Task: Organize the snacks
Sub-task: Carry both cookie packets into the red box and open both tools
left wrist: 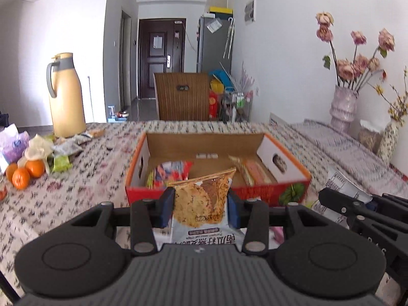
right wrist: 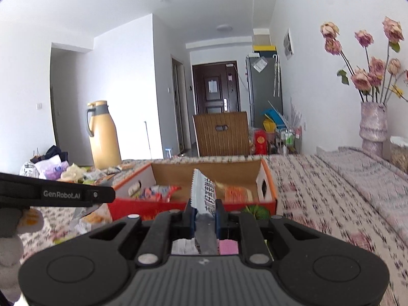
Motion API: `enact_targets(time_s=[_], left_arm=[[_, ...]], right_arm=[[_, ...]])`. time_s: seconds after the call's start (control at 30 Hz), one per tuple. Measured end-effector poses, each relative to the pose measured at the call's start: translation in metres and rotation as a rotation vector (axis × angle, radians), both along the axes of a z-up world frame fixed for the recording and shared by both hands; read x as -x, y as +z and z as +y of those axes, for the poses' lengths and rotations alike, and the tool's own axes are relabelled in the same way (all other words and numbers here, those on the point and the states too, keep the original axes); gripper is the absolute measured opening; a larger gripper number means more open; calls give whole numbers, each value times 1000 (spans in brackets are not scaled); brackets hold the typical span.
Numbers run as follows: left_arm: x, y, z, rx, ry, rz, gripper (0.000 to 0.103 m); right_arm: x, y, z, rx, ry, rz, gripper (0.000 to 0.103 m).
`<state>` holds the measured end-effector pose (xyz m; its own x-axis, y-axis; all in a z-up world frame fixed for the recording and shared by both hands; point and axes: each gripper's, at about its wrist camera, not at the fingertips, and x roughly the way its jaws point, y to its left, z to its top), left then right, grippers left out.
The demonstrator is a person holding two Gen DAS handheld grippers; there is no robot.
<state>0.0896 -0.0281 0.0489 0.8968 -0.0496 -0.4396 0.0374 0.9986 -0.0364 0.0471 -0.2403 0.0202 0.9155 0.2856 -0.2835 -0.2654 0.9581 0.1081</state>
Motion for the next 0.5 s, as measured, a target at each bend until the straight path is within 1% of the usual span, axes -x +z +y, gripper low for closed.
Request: enact_targets(time_s=[0.17,0.27,0.5], left_arm=[[-24,12,-1,-6,4,-30,43],[-42,16,-2,-11,9,-32,43],[-83,18,1,-18,29,-30,43]], right_arm=[[-32,14,8,0,5,-28,14],[-56,19,12,-1,0,-32,14],[-113,25,18,5,-17,1,14]])
